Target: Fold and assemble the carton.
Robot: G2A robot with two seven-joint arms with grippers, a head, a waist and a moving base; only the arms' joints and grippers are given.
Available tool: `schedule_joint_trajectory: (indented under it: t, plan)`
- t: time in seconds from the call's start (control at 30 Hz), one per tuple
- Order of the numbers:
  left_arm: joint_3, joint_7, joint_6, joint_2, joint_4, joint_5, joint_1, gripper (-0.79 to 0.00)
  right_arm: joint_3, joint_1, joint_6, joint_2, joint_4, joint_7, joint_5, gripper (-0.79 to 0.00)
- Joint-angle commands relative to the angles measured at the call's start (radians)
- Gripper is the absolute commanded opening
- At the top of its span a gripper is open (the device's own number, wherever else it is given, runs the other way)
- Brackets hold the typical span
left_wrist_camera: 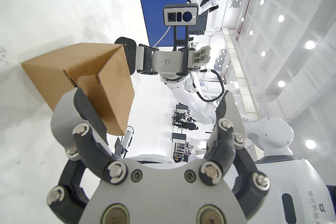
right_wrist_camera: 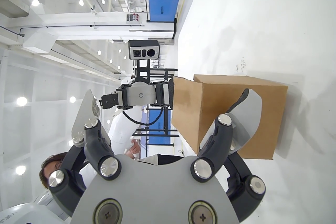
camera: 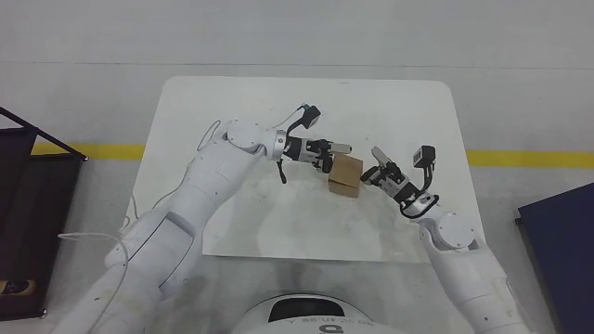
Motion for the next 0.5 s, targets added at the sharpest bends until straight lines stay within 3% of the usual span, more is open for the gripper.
schedule_joint_trajectory:
  t: [0.0, 0.47]
  plan:
    - [-0.002, 0.002, 0.009, 0.002, -0.014, 0.005, 0.002, 0.000, -0.003, 0.000, 0.000, 0.000, -0.004, 0.000, -0.005, 0.000]
    - [0.024, 0.002, 0.106, 0.003, -0.074, 0.106, -0.025, 0.000, -0.005, -0.008, -0.001, 0.000, -0.015, -0.015, -0.035, 0.000]
